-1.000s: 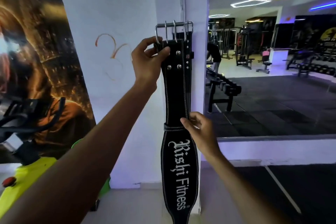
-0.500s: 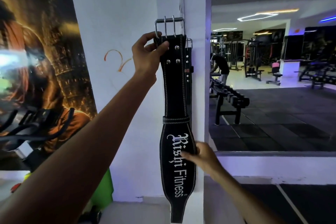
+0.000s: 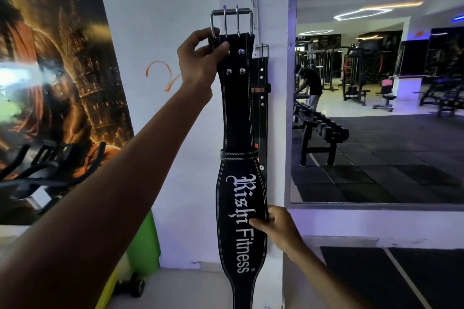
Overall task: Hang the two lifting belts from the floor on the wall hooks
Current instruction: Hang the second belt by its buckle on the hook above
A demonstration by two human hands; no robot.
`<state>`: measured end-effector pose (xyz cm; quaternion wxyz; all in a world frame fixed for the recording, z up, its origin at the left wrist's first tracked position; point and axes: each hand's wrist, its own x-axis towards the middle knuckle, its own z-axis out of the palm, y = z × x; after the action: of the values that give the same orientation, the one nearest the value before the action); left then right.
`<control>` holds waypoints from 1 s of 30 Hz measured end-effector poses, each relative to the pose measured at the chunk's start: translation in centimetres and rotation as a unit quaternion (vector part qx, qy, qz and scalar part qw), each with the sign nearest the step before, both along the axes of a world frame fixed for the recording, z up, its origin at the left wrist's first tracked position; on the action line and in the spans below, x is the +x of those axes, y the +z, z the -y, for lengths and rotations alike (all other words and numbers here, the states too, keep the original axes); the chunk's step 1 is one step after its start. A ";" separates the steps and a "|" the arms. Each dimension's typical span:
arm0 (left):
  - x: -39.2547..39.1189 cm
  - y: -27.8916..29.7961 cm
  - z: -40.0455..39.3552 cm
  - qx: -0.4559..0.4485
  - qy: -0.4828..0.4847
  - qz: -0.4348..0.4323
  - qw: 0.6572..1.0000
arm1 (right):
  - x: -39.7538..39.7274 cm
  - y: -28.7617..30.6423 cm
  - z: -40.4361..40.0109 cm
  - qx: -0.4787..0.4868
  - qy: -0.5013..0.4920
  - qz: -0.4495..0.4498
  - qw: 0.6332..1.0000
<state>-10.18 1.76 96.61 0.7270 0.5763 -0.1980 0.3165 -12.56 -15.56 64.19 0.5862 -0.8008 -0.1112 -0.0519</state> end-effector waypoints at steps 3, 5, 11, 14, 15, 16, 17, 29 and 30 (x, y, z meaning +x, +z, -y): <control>0.0 -0.3 0.0 -0.007 -0.009 -0.007 1.000 | 0.2 4.0 0.3 0.033 -0.010 0.020 0.999; -0.1 -0.4 0.1 -0.009 -0.018 -0.014 1.000 | 0.6 9.2 0.1 0.088 -0.042 0.079 0.992; -0.6 -0.6 0.7 0.001 -0.054 -0.009 0.999 | 0.5 25.5 -1.4 0.155 -0.029 0.289 0.944; -0.9 -1.1 0.5 0.029 -0.066 0.013 0.997 | 0.4 29.7 -2.1 0.140 -0.027 0.319 0.937; -1.0 -1.3 0.3 0.043 -0.068 0.023 0.997 | 0.5 30.7 -2.4 0.141 -0.029 0.324 0.935; -1.0 -1.5 0.2 0.059 -0.067 0.032 0.995 | 0.7 31.3 -2.5 0.138 -0.031 0.326 0.935; -1.0 -1.8 0.0 0.072 -0.066 0.039 0.994 | 0.9 31.7 -2.6 0.134 -0.031 0.326 0.935; -1.8 -15.7 -0.9 0.159 -0.118 -0.069 0.978 | 2.0 32.0 -2.9 0.211 -0.029 0.327 0.921; -2.2 -17.7 -0.8 0.143 -0.114 -0.075 0.980 | 2.2 31.7 -2.9 0.212 -0.030 0.320 0.923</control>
<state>-12.41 2.52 78.88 0.6812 0.6701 -0.2503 0.1557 -10.38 -12.70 95.91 0.6740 -0.6013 -0.2553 -0.3449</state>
